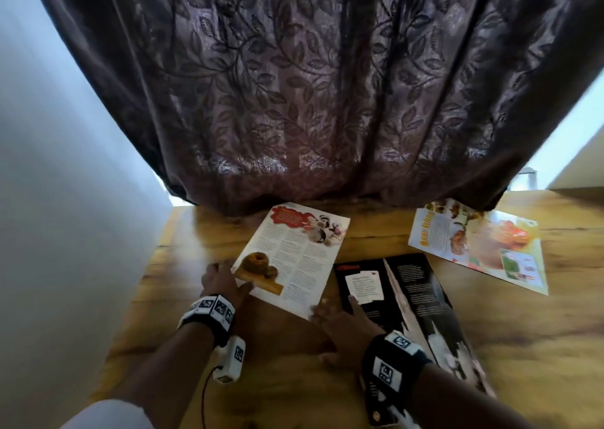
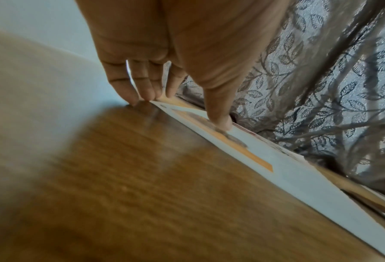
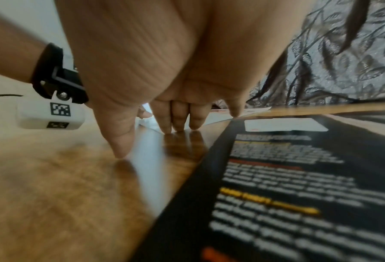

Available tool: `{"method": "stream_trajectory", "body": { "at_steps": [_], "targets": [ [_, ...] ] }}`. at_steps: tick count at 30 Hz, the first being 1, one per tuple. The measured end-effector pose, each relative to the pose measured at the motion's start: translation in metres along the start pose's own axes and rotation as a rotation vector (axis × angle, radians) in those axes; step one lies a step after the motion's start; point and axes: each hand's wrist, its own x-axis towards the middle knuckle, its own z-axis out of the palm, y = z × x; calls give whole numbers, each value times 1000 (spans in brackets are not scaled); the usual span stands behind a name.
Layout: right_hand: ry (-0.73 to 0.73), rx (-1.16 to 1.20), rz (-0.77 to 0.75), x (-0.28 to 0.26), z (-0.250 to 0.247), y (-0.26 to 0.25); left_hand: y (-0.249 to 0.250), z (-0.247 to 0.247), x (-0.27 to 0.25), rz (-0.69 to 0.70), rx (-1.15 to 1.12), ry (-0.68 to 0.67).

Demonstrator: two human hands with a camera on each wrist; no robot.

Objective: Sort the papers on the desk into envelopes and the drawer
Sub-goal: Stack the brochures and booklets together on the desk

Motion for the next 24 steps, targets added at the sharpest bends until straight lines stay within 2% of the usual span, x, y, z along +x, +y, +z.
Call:
{"method": "stream_trajectory", "body": {
  "at_steps": [3, 7, 13, 19, 21, 24],
  "targets": [
    [-1, 50, 23, 9, 5, -13, -8, 1, 12, 40, 58, -37],
    [18, 108, 49, 9, 5, -14, -15, -2, 22, 40, -12, -41],
    [42, 164, 70, 5, 1, -15, -19, -12, 24, 197, -150, -65],
    [54, 179, 77, 4, 3, -20, -36, -19, 11, 175, -255, -76],
    [142, 280, 113, 5, 3, -22, -48, -16, 11, 167, -272, -116],
    [420, 594, 257, 8, 1, -24, -72, -5, 16, 160, -315, -155]
  ]
}}
